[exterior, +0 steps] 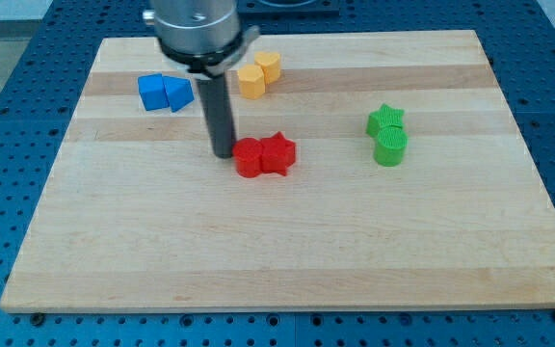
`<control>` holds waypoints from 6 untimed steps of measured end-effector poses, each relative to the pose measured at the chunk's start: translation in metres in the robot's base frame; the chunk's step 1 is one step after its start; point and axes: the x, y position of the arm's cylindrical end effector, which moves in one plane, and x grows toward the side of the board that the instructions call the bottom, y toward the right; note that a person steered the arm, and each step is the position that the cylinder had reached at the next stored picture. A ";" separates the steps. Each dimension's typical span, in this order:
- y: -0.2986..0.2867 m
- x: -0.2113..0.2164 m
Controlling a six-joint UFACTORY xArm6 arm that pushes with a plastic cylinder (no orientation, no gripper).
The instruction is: Place the red blocks at the center of the board
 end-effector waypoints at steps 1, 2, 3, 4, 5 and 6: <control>0.039 0.000; 0.049 0.000; 0.016 -0.003; -0.013 -0.006; -0.045 -0.008; -0.096 -0.013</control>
